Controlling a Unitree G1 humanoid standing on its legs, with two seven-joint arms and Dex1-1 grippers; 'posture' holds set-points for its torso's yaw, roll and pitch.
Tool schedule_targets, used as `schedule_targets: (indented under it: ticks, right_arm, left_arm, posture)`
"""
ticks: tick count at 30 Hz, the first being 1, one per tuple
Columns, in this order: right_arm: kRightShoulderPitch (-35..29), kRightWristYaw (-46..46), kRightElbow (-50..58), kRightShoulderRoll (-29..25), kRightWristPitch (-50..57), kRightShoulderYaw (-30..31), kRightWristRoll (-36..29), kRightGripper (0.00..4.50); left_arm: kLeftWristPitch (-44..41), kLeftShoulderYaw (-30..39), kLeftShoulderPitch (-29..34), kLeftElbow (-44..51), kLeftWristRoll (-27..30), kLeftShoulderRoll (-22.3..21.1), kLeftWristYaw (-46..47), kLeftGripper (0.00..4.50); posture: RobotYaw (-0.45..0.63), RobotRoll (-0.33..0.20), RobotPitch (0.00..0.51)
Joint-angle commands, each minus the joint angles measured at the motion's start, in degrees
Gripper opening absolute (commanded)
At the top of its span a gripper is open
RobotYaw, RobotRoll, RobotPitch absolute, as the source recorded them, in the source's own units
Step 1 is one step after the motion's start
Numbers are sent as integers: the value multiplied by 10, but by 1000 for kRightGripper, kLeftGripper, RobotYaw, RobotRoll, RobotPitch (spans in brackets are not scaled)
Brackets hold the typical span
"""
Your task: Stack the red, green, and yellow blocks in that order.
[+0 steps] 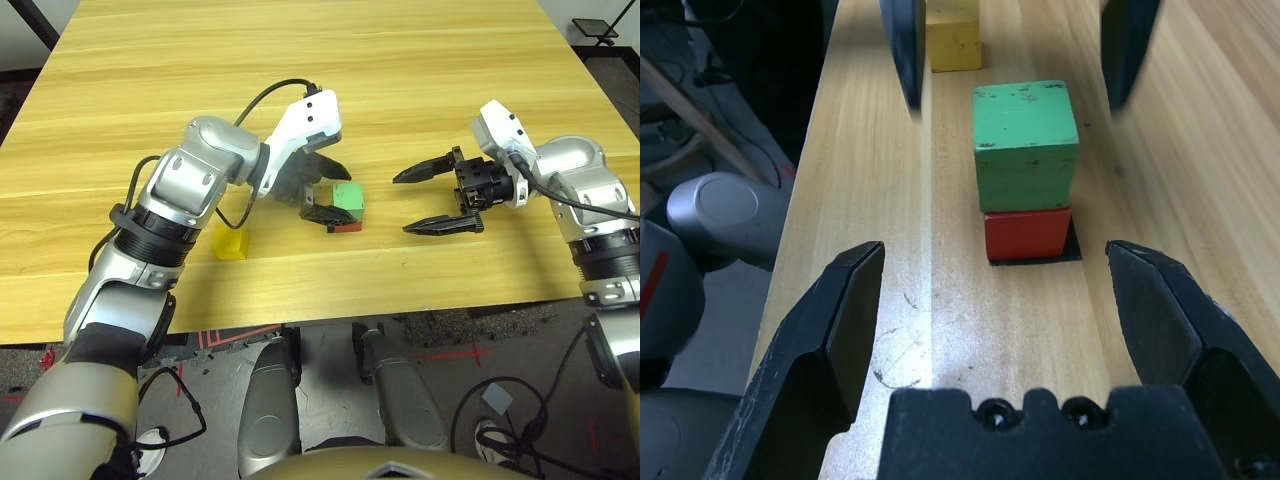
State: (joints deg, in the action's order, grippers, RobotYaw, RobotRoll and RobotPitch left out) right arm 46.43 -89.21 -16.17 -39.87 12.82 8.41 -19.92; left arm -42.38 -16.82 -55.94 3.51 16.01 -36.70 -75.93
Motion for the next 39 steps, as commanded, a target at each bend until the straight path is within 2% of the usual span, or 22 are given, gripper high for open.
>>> schedule_targets:
  ticks: [1, 2, 5, 8, 10, 15, 21, 25, 31, 39]
  right_arm:
    - [-7, -7, 18, -11, 7, -7, -5, 4500]
    - [-8, -8, 19, -12, 8, -7, -5, 4500]
    - [-6, -22, 18, -16, 6, -5, -6, 4500]
    - [-2, -31, 20, -18, 6, -5, -10, 4500]
    - [5, -33, 22, -20, 11, -5, -13, 4500]
    - [18, -33, 29, -28, 13, 3, -20, 4500]
    - [27, -33, 74, -41, 43, 4, -34, 4500]
    - [18, -33, 86, -48, 51, 1, -40, 4500]
    - [14, -33, 80, -54, 50, -2, -37, 4500]
    - [12, -32, 74, -46, 49, -2, -34, 4500]
  left_arm:
    - [-20, 51, 24, 65, 45, -93, -54, 4470]
    - [-17, 58, 33, 75, 52, -117, -65, 4470]
    - [59, 102, 122, 75, 51, -224, -122, 4470]
    - [125, 134, 195, 53, 44, -276, -140, 4470]
    - [173, 157, 238, 24, 35, -293, -139, 4470]
    - [265, 160, 270, -33, 0, -299, -130, 4470]
    - [304, 150, 263, -75, -24, -282, -115, 4470]
    - [304, 142, 263, -75, -30, -266, -105, 4470]
    - [253, 136, 276, -42, -17, -266, -100, 4470]
    - [227, 127, 294, -14, -25, -258, -84, 4470]
  posture:
    - [-89, -76, 280]
    - [-89, -76, 280]
    - [-56, -72, 275]
    - [-39, -75, 270]
    - [-30, -82, 268]
    - [-34, -94, 266]
    - [-50, -109, 262]
    - [-59, -115, 261]
    - [-66, -118, 266]
    - [-68, -119, 274]
